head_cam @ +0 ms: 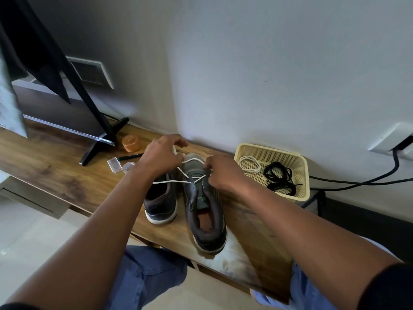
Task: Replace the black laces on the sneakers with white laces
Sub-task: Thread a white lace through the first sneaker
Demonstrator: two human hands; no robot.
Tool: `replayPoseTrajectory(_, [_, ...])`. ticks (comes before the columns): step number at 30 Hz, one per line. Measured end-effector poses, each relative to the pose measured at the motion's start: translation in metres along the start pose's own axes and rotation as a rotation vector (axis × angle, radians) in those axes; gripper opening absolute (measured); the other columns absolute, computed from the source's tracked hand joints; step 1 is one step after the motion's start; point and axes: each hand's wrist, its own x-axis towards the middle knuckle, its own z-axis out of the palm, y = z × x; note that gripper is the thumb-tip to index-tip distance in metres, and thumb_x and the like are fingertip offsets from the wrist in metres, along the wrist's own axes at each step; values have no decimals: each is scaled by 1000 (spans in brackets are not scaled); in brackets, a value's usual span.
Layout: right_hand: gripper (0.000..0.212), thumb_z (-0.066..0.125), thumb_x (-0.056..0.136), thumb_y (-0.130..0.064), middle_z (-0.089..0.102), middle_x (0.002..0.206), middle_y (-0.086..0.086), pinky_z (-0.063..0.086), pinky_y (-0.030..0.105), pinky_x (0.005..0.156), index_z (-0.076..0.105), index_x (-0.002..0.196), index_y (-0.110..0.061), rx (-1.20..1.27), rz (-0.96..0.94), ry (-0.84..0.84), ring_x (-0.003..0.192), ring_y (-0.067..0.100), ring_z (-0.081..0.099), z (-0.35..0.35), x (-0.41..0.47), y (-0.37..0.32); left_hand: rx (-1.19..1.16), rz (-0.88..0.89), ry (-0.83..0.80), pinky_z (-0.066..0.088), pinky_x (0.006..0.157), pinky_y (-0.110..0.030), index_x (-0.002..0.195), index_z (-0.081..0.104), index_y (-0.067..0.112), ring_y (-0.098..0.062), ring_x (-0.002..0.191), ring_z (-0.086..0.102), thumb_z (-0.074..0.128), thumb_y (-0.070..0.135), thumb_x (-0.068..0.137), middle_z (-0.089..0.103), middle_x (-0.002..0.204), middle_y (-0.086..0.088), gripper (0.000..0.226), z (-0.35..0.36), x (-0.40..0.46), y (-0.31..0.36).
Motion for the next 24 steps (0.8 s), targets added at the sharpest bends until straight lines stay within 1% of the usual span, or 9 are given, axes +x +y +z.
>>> replayPoseTrajectory(3, [25, 67, 80, -16, 73, 112, -2, 55, 35, 90, 75, 101, -27, 11, -9, 62, 108, 25, 67, -7, 3, 1, 65, 43, -48, 44, 103, -31, 132, 68, 35, -17, 123, 61, 74, 24, 88, 68, 134, 12, 46, 2, 1, 9])
replayPoseTrajectory(6, [11, 77, 78, -24, 76, 95, -9, 51, 28, 75, 76, 87, -29, 198, 17, 120, 90, 14, 70, -20, 5, -1, 35, 120, -128, 49, 107, -34, 135, 68, 36, -12, 117, 66, 73, 25, 92, 70, 132, 15, 45, 5, 3, 17])
replayPoseTrajectory(9, [15, 81, 73, -13, 75, 82, -7, 53, 28, 69, 76, 75, -27, 432, 55, 152, 80, 13, 71, -32, 4, -4, -67, 126, -153, 61, 77, -30, 113, 77, 33, -6, 79, 73, 70, 24, 98, 78, 95, 15, 18, 9, 6, 19])
replayPoseTrajectory(11, [22, 77, 73, 0, 75, 83, 5, 63, 42, 72, 73, 82, -20, 577, 56, 139, 77, 25, 74, -36, 2, -5, -105, 101, -137, 58, 58, -28, 89, 77, 31, -8, 55, 68, 70, 23, 100, 72, 67, 14, 15, 9, 7, 17])
replayPoseTrajectory(13, [28, 70, 75, 8, 74, 88, 17, 64, 52, 68, 68, 93, -13, 687, 48, 97, 73, 37, 75, -38, -1, -5, -117, 69, -114, 53, 57, -25, 82, 75, 29, -10, 51, 68, 72, 26, 99, 67, 58, 12, 18, 7, 7, 15])
replayPoseTrajectory(17, [21, 72, 82, 10, 73, 82, 22, 65, 50, 68, 69, 96, -6, 684, 52, 40, 70, 38, 75, -38, 0, 0, -131, 3, 26, 47, 52, -12, 81, 75, 25, -6, 48, 67, 70, 27, 99, 69, 58, 7, 19, 0, 8, 9])
replayPoseTrajectory(21, [7, 76, 91, -4, 74, 72, 21, 64, 41, 59, 73, 87, 0, 672, 41, 46, 59, 28, 72, -36, -2, 5, -20, -45, 9, 50, 61, -26, 83, 76, 25, -8, 59, 64, 72, 34, 97, 71, 72, 4, 17, -4, 5, -1])
replayPoseTrajectory(23, [6, 70, 94, 0, 74, 74, 20, 64, 37, 58, 74, 90, 2, 659, 33, 50, 58, 25, 73, -35, -2, 6, 20, -28, -27, 46, 68, -27, 91, 77, 33, -6, 73, 63, 76, 34, 93, 71, 84, 16, 3, -3, 2, -1])
replayPoseTrajectory(24, [9, 65, 96, 4, 75, 76, 20, 64, 36, 59, 73, 96, 3, 659, 36, 43, 59, 23, 74, -35, -2, 6, -7, 3, -53, 48, 71, -25, 100, 77, 38, -3, 75, 66, 78, 33, 92, 72, 91, 22, 10, -2, 0, 1])
